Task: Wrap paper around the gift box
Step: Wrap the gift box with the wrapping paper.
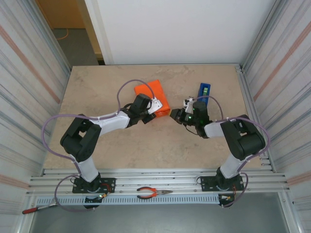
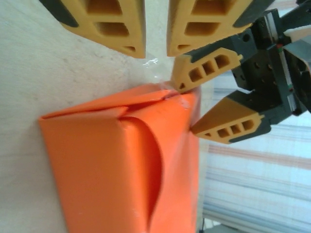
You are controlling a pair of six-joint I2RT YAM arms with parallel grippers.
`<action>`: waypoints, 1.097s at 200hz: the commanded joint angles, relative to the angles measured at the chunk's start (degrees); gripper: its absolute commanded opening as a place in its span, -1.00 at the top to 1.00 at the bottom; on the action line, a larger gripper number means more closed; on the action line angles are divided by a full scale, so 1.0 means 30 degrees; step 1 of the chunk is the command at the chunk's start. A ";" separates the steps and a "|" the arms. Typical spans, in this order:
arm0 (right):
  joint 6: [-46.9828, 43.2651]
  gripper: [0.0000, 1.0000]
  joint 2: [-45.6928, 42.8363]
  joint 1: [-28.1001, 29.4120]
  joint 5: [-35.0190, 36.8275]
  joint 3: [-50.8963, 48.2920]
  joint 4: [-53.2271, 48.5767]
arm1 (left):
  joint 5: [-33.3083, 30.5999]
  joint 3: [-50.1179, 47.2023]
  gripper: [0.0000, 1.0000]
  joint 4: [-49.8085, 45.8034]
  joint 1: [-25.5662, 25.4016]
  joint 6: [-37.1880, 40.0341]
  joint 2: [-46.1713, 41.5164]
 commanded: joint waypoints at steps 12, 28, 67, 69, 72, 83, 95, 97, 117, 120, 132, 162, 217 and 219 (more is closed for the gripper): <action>-0.0797 0.95 0.0195 0.1033 -0.0535 0.1884 -0.1384 | 0.0355 0.0342 -0.04 -0.1026 0.0069 -0.0468 0.0420; -0.0666 1.00 0.0753 0.1328 -0.0539 0.2302 -0.1089 | 0.0360 0.0328 -0.04 -0.1026 0.0069 -0.0419 0.0403; -0.0168 1.00 0.1697 0.1691 -0.0509 0.2540 -0.0261 | 0.0359 0.0294 -0.04 -0.0993 0.0080 -0.0452 0.0364; -0.0145 1.00 0.1720 0.1692 -0.0509 0.2533 -0.0243 | 0.0393 0.0298 -0.04 -0.0996 0.0072 -0.0464 0.0359; -0.0138 1.00 0.1770 0.1725 -0.0509 0.2532 -0.0233 | 0.0351 0.0299 -0.04 -0.0997 0.0070 -0.0454 0.0376; -0.0151 1.00 0.1795 0.1721 -0.0447 0.2507 -0.0232 | 0.0348 0.0258 -0.04 -0.0997 0.0069 -0.0475 0.0368; -0.0181 1.00 0.1824 0.1723 -0.0418 0.2451 -0.0242 | 0.0358 0.0241 -0.04 -0.0997 0.0069 -0.0453 0.0371; -0.0192 1.00 0.1832 0.1722 -0.0406 0.2415 -0.0238 | 0.0356 0.0262 -0.04 -0.0997 0.0069 -0.0471 0.0346; -0.0225 1.00 0.1931 0.1692 -0.0316 0.2394 -0.0235 | 0.0349 0.0241 -0.04 -0.0997 0.0069 -0.0471 0.0334; -0.0225 1.00 0.1958 0.1703 -0.0291 0.2394 -0.0228 | 0.0349 0.0240 -0.04 -0.0997 0.0069 -0.0469 0.0347; -0.0210 1.00 0.2075 0.1674 -0.0275 0.2423 -0.0184 | 0.0352 0.0245 -0.04 -0.0982 0.0069 -0.0471 0.0331; -0.0166 1.00 0.2388 0.1663 -0.0222 0.2562 -0.0088 | 0.0349 0.0242 -0.04 -0.0979 0.0069 -0.0460 0.0335; -0.0078 1.00 0.2950 0.1576 -0.0190 0.2884 0.0080 | 0.0353 0.0226 -0.05 -0.0993 0.0062 -0.0471 0.0317; -0.0078 1.00 0.2970 0.1575 -0.0188 0.2904 0.0076 | 0.0369 0.0237 -0.04 -0.0981 0.0075 -0.0476 0.0310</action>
